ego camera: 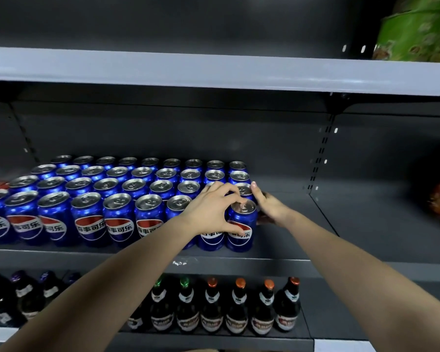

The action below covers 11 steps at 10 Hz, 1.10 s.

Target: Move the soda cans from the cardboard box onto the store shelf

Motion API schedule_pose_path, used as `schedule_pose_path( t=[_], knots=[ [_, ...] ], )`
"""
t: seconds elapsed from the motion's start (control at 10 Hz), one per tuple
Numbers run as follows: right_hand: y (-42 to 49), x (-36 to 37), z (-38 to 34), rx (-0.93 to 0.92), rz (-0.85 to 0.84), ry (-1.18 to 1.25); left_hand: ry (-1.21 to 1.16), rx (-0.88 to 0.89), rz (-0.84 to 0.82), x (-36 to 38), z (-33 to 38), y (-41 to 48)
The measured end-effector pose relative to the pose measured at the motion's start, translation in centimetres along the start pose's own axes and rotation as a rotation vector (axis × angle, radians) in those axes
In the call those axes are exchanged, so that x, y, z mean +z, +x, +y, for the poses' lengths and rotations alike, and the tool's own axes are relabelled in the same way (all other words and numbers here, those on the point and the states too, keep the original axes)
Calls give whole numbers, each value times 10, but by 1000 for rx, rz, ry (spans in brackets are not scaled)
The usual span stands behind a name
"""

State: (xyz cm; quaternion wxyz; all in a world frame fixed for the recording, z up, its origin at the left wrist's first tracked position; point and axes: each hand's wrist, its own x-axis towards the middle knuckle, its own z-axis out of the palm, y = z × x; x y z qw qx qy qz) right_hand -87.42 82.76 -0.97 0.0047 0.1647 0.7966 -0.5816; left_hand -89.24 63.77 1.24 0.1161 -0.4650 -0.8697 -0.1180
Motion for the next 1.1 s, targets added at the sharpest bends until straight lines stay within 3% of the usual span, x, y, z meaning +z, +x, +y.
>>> schedule_pose_path(
  t=[0.2, 0.4, 0.6, 0.8, 1.0, 1.1],
  knots=[
    [-3, -6, 7, -8, -64, 129, 9, 13, 92, 5, 2, 0],
    [-6, -10, 16, 9, -111, 236, 185, 7, 209, 19, 9, 1],
    [-6, -1, 26, -52, -9, 214, 276, 45, 246, 20, 9, 0],
    [-8, 3, 25, 0, -3, 317, 351, 97, 275, 25, 8, -5],
    [-19, 9, 24, 68, 3, 406, 466, 79, 144, 23, 7, -20],
    [-21, 15, 33, -12, 222, 288, 415, 18, 7, 10, 16, -24]
  ],
)
